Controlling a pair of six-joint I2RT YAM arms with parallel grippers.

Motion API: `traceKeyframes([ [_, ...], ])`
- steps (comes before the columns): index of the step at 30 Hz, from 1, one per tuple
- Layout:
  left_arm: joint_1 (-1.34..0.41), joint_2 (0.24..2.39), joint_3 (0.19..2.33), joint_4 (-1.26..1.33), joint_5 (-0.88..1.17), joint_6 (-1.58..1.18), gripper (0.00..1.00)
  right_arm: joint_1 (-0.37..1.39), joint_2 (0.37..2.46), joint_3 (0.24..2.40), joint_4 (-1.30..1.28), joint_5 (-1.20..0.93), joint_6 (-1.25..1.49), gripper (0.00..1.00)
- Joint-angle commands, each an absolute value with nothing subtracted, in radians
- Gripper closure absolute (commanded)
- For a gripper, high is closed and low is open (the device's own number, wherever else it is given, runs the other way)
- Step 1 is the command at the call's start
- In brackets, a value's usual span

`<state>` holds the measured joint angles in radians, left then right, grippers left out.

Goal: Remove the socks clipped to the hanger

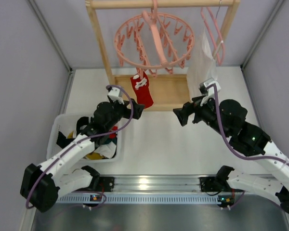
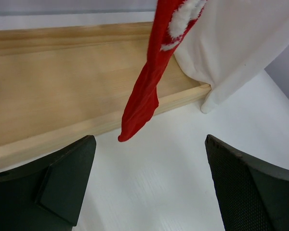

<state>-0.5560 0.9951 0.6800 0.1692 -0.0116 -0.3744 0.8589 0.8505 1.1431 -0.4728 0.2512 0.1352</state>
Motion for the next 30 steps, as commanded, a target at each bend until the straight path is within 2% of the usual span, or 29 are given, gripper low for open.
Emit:
traceKeyframes([
  [1, -0.554, 1.084, 0.718, 0.423, 0.104, -0.264, 0.01, 0.854, 0.804, 1.131, -0.382, 0.114, 0.138, 0.01],
  [10, -0.503, 1.252, 0.643, 0.771, 0.109, -0.201, 0.02, 0.854, 0.788, 1.108, -0.327, -0.104, 0.146, 0.01],
  [15, -0.482, 1.42, 0.702, 0.842, 0.276, -0.228, 0.04, 0.854, 0.798, 1.103, -0.298, -0.158, 0.13, 0.01],
  [19, -0.485, 1.496, 0.707, 0.957, 0.336, -0.281, 0.23, 0.853, 0.796, 1.094, -0.273, -0.16, 0.133, 0.01],
  [20, -0.483, 1.503, 0.704, 0.988, 0.331, -0.29, 0.37, 0.853, 0.789, 1.088, -0.265, -0.146, 0.136, 0.01],
  [22, -0.486, 1.499, 0.689, 1.014, 0.312, -0.301, 0.55, 0.854, 0.778, 1.08, -0.246, -0.111, 0.158, 0.01],
  [24, -0.503, 1.48, 0.684, 1.017, 0.293, -0.287, 0.83, 0.853, 0.769, 1.075, -0.232, -0.083, 0.176, 0.01],
  [26, -0.521, 1.447, 0.673, 1.017, 0.241, -0.273, 1.0, 0.853, 0.749, 1.071, -0.218, -0.045, 0.189, 0.01],
  [30, -0.641, 1.385, 0.637, 1.012, 0.046, -0.186, 1.0, 0.853, 0.723, 1.074, -0.186, -0.028, 0.242, 0.01],
])
